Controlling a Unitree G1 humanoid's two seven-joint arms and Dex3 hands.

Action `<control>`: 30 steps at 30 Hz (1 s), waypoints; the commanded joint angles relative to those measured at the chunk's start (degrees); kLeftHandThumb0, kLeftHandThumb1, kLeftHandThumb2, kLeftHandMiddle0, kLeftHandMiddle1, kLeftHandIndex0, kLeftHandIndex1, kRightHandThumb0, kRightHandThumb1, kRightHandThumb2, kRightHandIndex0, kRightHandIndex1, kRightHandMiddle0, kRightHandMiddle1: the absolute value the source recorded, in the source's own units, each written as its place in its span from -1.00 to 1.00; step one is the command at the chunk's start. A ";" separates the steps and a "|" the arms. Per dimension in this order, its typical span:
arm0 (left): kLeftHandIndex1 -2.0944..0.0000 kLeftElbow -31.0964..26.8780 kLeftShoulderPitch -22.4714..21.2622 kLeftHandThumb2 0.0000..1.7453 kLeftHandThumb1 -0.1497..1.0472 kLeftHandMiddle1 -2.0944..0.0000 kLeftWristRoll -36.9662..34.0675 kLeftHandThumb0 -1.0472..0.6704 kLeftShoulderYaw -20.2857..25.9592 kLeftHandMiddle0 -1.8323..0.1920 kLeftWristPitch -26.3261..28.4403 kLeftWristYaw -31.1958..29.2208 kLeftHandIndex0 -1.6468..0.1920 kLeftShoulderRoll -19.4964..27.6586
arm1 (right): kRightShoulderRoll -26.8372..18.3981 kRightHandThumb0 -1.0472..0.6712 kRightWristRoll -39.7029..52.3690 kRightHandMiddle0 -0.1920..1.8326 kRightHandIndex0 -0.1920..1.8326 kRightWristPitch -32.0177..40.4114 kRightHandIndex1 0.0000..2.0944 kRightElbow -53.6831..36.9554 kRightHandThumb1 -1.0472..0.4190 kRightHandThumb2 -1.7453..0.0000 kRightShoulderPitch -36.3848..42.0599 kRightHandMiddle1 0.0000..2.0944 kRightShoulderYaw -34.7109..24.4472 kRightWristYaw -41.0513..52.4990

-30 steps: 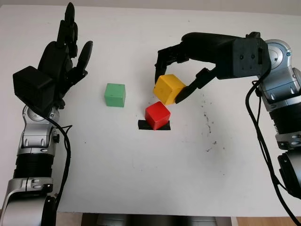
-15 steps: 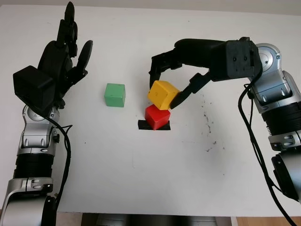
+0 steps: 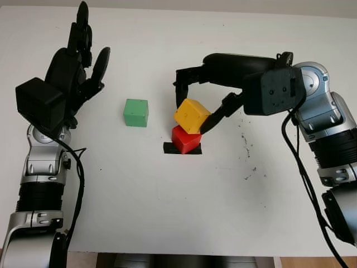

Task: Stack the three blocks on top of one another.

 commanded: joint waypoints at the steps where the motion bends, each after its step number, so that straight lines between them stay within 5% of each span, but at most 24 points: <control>1: 0.96 -0.45 0.40 -0.39 1.00 0.95 0.16 -0.74 0.04 0.99 -0.66 0.29 1.00 0.12 | 0.09 -0.31 -0.07 -0.45 -0.46 -0.91 -0.97 -0.16 -0.87 0.94 0.36 0.53 -0.09 -0.61; 30: 0.96 -0.73 0.52 -0.40 1.00 0.95 0.06 -0.75 -0.01 0.98 -0.16 0.52 1.00 -0.01 | 1.04 -0.35 -4.48 -0.43 -0.45 -5.56 -0.96 2.59 -0.90 0.93 0.04 0.53 1.52 -3.11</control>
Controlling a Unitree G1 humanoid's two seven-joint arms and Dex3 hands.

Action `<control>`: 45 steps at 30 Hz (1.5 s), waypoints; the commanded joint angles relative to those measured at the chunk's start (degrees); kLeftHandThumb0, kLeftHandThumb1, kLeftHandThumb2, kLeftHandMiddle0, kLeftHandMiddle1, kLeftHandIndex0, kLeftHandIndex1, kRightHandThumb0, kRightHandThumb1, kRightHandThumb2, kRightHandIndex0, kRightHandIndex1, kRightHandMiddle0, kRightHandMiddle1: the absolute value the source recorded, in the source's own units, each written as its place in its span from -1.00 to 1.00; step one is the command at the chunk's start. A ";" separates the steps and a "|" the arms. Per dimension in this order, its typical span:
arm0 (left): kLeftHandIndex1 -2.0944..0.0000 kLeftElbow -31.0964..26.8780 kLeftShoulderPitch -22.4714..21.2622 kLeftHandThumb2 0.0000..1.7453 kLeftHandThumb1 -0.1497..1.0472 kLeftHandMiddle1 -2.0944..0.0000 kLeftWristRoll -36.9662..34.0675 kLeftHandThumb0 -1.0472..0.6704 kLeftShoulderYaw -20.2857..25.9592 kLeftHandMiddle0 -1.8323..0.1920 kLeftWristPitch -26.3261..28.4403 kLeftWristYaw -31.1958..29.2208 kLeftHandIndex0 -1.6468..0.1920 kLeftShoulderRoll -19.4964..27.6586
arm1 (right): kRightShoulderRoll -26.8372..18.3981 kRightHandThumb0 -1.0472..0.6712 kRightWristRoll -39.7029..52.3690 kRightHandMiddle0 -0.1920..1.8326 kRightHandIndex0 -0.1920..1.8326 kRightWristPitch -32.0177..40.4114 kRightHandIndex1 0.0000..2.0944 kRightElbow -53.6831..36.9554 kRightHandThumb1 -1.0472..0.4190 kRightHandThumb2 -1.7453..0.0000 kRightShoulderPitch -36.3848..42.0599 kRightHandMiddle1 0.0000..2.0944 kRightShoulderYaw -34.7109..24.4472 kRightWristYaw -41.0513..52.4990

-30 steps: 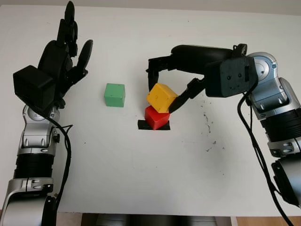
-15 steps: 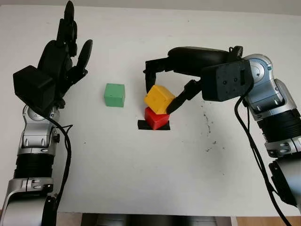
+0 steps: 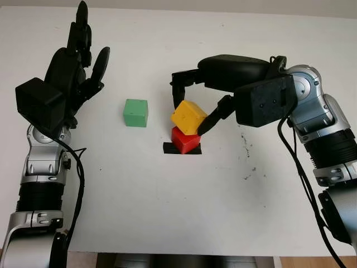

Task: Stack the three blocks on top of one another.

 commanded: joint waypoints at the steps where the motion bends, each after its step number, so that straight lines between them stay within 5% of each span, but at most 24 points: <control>1: 0.96 -0.71 0.52 -0.40 1.00 0.95 0.05 -0.75 -0.01 0.98 -0.16 0.18 1.00 0.01 | -0.04 -0.35 -0.18 -0.43 -0.45 -0.62 -0.96 0.17 -0.90 0.94 0.42 0.53 0.96 0.17; 28: 0.98 -0.64 0.64 -0.39 1.00 0.95 0.73 -0.76 -0.29 1.00 -0.37 0.26 1.00 0.12 | 0.91 -0.37 1.49 -0.44 -0.47 2.21 -0.96 -0.05 -0.92 0.94 1.27 0.50 0.66 1.46; 37: 0.97 -0.34 0.72 -0.37 1.00 0.95 1.25 -0.76 -0.40 1.00 -0.92 0.25 0.99 0.22 | 0.73 -0.43 1.28 -0.57 -0.53 3.74 -0.98 -0.69 -0.86 0.94 1.24 0.22 0.91 2.54; 45: 0.96 -0.49 0.75 -0.38 1.00 0.95 1.16 -0.77 -0.26 1.00 -0.69 0.34 1.00 0.00 | 0.76 -0.41 1.72 -0.58 -0.55 4.65 -0.98 -1.37 -0.86 0.94 1.29 0.18 0.82 2.76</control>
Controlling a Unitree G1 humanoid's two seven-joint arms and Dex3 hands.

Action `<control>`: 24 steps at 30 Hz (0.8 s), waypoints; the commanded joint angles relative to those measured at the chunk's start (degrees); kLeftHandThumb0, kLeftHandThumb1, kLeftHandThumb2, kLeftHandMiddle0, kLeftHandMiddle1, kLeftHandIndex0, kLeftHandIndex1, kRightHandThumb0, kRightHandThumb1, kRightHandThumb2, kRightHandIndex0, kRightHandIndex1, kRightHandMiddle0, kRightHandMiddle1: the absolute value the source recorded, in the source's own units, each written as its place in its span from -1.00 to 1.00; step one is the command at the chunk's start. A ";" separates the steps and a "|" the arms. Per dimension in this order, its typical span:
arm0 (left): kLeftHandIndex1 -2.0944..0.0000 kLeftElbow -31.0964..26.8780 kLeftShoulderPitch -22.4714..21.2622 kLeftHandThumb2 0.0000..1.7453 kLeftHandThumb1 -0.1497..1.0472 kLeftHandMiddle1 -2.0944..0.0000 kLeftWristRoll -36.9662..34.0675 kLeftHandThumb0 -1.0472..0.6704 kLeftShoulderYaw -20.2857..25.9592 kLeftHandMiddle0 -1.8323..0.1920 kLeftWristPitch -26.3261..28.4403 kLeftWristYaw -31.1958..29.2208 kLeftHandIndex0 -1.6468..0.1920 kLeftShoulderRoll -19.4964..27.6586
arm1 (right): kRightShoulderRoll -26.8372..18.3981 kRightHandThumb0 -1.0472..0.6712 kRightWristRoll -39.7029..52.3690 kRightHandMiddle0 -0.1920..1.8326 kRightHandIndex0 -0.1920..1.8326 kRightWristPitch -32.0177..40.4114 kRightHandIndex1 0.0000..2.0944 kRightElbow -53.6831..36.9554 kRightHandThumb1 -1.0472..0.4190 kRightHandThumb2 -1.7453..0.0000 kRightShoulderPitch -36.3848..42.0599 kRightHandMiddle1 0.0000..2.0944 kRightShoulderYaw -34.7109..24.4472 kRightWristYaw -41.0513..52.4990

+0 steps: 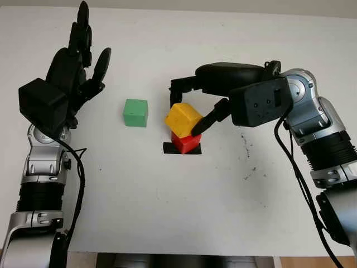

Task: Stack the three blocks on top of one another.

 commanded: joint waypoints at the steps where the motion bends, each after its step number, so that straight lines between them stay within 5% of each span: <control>1: 0.96 -0.43 0.71 -0.38 1.00 0.95 -0.08 -0.77 -0.07 1.00 -0.48 0.05 1.00 0.02 | 0.05 -0.40 0.51 -0.58 -0.55 0.39 -0.98 -1.14 -0.86 0.94 0.39 0.18 -0.02 0.20; 24: 0.96 -0.23 0.73 -0.37 1.00 0.95 -0.18 -0.75 0.07 0.99 -0.86 0.11 1.00 0.01 | -0.91 -0.49 1.37 -0.61 -0.60 0.38 -0.97 -2.21 -0.78 0.94 1.49 0.02 -0.98 -1.13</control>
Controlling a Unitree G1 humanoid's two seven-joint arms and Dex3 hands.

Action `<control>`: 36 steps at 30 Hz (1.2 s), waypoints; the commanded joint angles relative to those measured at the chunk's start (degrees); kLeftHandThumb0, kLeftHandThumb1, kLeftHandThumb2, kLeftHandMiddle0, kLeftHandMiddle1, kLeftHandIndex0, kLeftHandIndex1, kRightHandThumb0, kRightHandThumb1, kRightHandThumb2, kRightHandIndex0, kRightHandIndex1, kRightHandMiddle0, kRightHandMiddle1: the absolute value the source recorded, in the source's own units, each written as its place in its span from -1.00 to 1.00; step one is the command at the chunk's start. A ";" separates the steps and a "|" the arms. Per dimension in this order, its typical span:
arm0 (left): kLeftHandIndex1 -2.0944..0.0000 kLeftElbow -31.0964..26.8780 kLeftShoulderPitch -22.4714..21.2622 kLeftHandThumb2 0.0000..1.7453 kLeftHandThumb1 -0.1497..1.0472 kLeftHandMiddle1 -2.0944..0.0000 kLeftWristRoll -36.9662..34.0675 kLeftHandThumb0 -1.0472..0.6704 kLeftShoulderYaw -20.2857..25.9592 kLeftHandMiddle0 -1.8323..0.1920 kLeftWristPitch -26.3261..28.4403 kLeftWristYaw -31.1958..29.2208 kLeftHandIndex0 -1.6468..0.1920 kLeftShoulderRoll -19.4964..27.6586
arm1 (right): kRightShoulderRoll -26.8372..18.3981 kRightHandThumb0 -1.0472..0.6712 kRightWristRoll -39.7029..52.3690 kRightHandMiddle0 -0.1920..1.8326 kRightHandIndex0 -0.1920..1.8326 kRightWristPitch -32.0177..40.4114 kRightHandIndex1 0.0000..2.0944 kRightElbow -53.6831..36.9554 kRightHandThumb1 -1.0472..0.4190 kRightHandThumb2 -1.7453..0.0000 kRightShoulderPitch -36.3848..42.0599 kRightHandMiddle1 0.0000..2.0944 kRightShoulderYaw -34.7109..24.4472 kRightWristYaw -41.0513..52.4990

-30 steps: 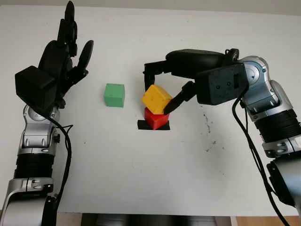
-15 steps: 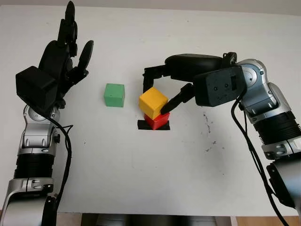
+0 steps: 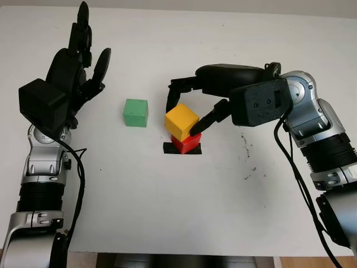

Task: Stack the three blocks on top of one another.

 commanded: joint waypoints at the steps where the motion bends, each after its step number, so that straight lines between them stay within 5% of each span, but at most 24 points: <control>1: 0.96 -0.20 0.66 -0.37 1.00 0.95 -0.22 -0.75 0.09 0.99 -0.90 0.03 0.99 0.04 | -0.98 -0.49 0.37 -0.61 -0.60 -0.26 -0.97 -1.34 -0.78 0.94 0.69 0.02 -1.02 -0.51; 12: 0.96 -0.37 0.70 -0.38 1.00 0.95 -0.46 -0.76 0.14 0.99 -0.46 -0.15 1.00 0.33 | -2.82 -0.42 1.50 -0.51 -0.60 2.88 -0.96 -4.08 -0.79 0.94 2.55 0.07 -2.86 -0.28; 19: 0.96 -0.26 0.53 -0.39 1.00 0.95 -1.43 -0.74 0.36 0.99 -0.43 -0.89 1.00 0.44 | -3.73 -0.26 2.15 -0.42 -0.57 2.14 -0.94 -4.41 -0.85 0.93 3.64 0.38 -4.10 -1.04; 25: 0.95 -0.19 0.57 -0.39 1.00 0.95 -1.61 -0.74 0.45 0.99 -0.66 -1.26 1.00 0.61 | -4.65 -0.27 1.96 -0.47 -0.56 2.22 -0.94 -4.55 -0.85 0.94 3.83 0.43 -4.16 -0.93; 32: 0.96 -0.47 0.57 -0.40 1.00 0.95 -1.96 -0.73 0.60 0.99 -0.06 -1.09 1.00 0.49 | -6.19 -0.33 0.84 -0.72 -0.64 6.90 -0.97 -7.36 -0.76 0.94 4.18 -0.02 -4.60 -0.34; 36: 0.98 -0.22 0.60 -0.41 1.00 0.95 -2.17 -0.73 0.74 1.00 -0.25 -1.22 1.00 0.45 | -8.18 -0.47 -0.88 -0.79 -0.83 9.79 -0.98 -9.39 -0.74 0.94 4.10 -0.66 -4.55 0.46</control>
